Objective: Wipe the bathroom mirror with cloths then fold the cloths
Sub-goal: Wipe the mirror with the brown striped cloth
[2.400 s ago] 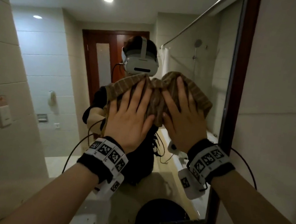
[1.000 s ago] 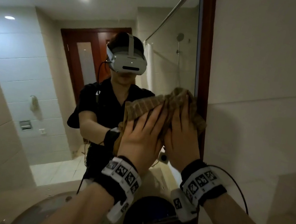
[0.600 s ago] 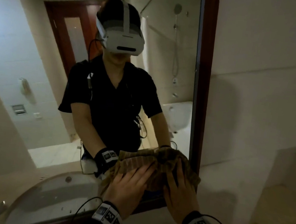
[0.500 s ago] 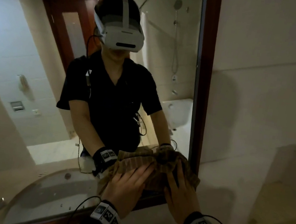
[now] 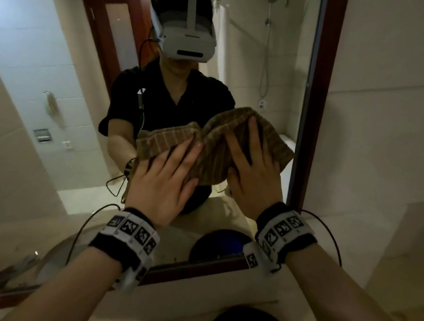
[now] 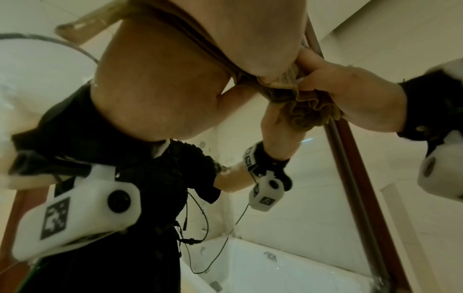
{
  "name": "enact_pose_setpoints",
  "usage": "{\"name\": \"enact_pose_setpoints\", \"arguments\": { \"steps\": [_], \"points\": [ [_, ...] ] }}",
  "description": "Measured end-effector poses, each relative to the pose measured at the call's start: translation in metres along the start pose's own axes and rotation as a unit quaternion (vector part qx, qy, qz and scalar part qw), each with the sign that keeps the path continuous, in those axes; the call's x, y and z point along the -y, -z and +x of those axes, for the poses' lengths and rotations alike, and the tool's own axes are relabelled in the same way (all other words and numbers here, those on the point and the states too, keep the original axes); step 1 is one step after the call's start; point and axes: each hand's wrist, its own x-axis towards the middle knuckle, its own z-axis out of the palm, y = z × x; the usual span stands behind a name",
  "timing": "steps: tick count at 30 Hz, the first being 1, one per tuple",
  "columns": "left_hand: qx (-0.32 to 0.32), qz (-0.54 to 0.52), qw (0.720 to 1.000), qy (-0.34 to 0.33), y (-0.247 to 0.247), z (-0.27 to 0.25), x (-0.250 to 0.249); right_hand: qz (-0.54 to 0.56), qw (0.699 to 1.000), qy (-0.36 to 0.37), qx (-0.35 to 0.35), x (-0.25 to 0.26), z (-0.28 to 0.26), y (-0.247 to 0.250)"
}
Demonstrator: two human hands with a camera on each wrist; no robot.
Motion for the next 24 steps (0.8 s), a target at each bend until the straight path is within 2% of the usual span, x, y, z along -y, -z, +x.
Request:
{"name": "enact_pose_setpoints", "arguments": {
  "steps": [3,8,12,15,17,20,24],
  "points": [
    [0.002,0.005,1.0,-0.003,-0.001,-0.006,0.008,-0.006,1.0,-0.024,0.004,0.008,-0.01,-0.01],
    [0.02,-0.003,1.0,0.018,-0.023,-0.035,0.004,-0.021,0.999,-0.023,0.026,0.002,-0.054,-0.032],
    [0.078,-0.02,0.997,0.018,-0.05,-0.071,-0.016,-0.015,0.998,-0.034,0.048,-0.004,-0.101,-0.05],
    [0.128,-0.061,0.99,0.011,-0.071,-0.094,-0.039,0.0,0.994,-0.082,0.068,-0.01,-0.145,-0.068],
    [0.167,-0.091,0.981,-0.021,-0.082,-0.106,-0.052,0.014,0.989,-0.119,0.083,-0.014,-0.173,-0.079],
    [0.225,-0.112,0.962,-0.107,-0.108,-0.126,-0.069,0.026,0.981,-0.154,0.112,-0.026,-0.211,-0.089],
    [0.303,-0.156,0.928,-0.148,-0.135,-0.141,-0.092,0.028,0.972,-0.173,0.158,-0.044,-0.251,-0.09]
  ]
}}
